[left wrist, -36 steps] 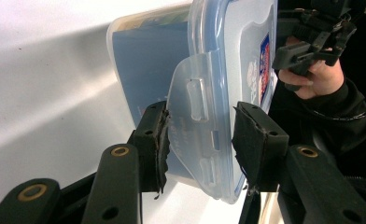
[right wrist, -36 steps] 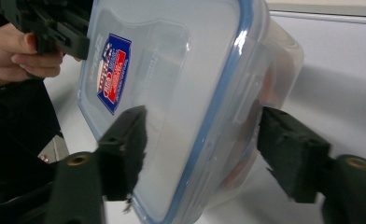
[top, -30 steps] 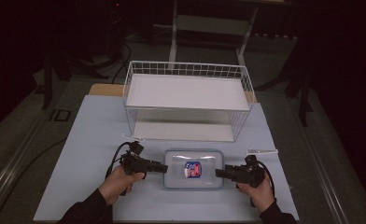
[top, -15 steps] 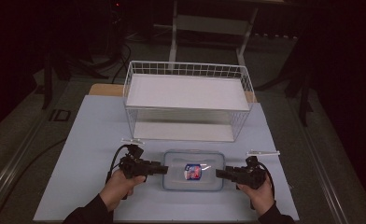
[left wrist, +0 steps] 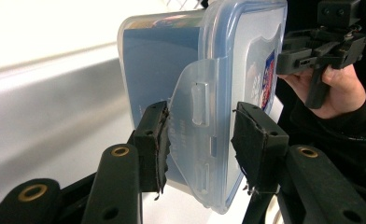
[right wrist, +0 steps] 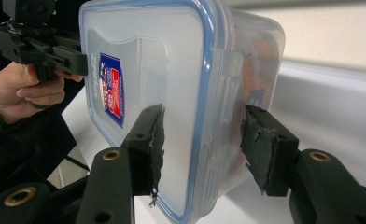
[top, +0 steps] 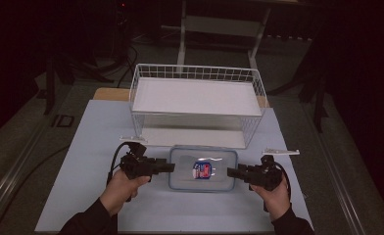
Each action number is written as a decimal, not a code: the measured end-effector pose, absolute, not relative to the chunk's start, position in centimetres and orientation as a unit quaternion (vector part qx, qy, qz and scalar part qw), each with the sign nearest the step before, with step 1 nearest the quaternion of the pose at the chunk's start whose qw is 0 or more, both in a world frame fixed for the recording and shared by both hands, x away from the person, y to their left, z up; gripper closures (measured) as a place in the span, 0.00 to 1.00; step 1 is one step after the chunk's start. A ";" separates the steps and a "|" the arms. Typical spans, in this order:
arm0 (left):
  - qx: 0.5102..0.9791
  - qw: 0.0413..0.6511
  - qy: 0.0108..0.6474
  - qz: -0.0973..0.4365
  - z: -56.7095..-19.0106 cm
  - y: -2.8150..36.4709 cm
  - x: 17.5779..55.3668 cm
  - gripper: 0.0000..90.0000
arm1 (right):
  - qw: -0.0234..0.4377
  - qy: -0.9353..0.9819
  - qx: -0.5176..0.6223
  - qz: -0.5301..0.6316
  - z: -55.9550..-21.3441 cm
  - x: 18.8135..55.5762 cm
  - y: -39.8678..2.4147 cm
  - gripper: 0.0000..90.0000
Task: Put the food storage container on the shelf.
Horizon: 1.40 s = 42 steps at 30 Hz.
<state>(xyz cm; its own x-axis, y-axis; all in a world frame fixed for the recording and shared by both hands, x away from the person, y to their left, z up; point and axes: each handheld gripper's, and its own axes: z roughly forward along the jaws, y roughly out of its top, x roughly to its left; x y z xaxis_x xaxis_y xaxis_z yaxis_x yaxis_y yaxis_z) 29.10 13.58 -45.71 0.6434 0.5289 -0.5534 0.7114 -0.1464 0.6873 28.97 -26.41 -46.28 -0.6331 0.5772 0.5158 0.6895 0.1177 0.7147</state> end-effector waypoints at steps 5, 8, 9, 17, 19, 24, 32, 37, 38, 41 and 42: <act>0.744 0.520 0.411 -0.081 -43.7 14.1 29.5 0.62 | 0.045 -0.744 -0.417 -0.520 -44.3 29.6 -26.0 0.56; 0.744 0.525 0.406 -0.074 -42.2 14.5 30.0 0.63 | 0.040 -0.742 -0.413 -0.526 -42.9 30.1 -25.8 0.55; 0.743 0.527 0.406 -0.069 -41.7 14.6 30.3 0.63 | 0.038 -0.742 -0.412 -0.527 -42.3 30.5 -25.6 0.56; 0.737 0.544 0.398 -0.047 -38.0 15.3 31.8 0.63 | 0.024 -0.736 -0.398 -0.547 -38.4 32.8 -25.0 0.56; 0.735 0.546 0.398 -0.046 -37.4 15.4 32.2 0.63 | 0.022 -0.734 -0.398 -0.549 -37.7 33.3 -24.9 0.55; 0.735 0.549 0.396 -0.037 -35.5 15.5 32.8 0.63 | 0.018 -0.728 -0.396 -0.559 -35.8 34.3 -24.7 0.55; 0.735 0.552 0.394 -0.016 -32.3 15.5 34.7 0.63 | 0.010 -0.720 -0.394 -0.571 -32.9 36.3 -24.6 0.55; 0.736 0.550 0.395 -0.002 -31.2 15.7 35.9 0.63 | 0.007 -0.719 -0.393 -0.573 -31.8 37.8 -24.2 0.55; 0.736 0.550 0.395 -0.002 -31.2 15.7 35.9 0.62 | 0.007 -0.719 -0.393 -0.573 -31.8 37.8 -24.2 0.55; 0.735 0.547 0.400 0.000 -31.0 15.8 36.8 0.62 | 0.005 -0.718 -0.396 -0.573 -31.5 39.0 -23.9 0.55; 0.733 0.549 0.402 0.000 -31.0 15.9 37.2 0.62 | 0.006 -0.718 -0.397 -0.572 -31.5 39.1 -23.8 0.55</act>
